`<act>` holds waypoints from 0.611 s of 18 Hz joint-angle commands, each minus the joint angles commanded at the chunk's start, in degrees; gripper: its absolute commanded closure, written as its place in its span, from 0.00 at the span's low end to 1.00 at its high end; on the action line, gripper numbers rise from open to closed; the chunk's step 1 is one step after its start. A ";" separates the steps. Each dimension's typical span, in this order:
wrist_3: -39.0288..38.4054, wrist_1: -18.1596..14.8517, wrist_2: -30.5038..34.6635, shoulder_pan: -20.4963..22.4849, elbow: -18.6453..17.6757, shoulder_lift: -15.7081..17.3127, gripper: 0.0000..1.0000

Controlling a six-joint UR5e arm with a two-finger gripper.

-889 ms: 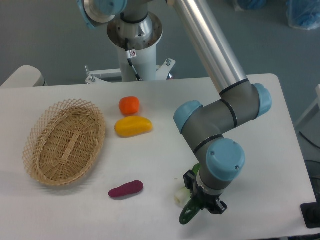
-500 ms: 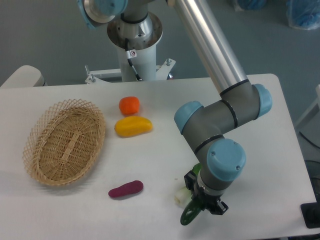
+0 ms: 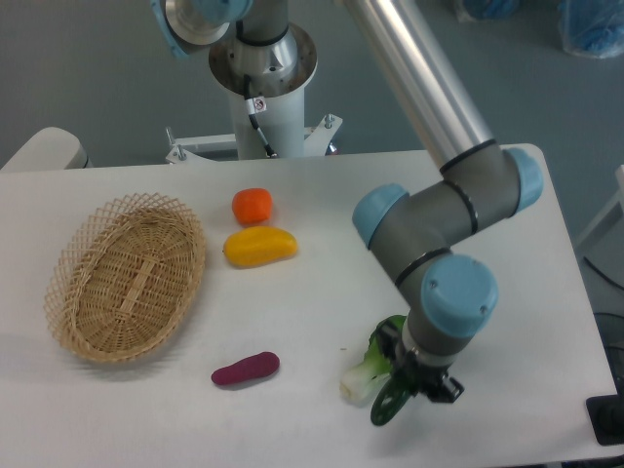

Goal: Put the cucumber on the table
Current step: 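Hold the green cucumber in the gripper beside the bok choy, then lift the cucumber and carry it toward the yellow mango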

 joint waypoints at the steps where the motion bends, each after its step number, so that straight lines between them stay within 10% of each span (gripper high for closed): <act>1: 1.76 -0.18 0.09 0.35 -1.76 1.49 0.76; 11: 4.06 0.87 -0.09 -1.74 -17.41 11.79 0.76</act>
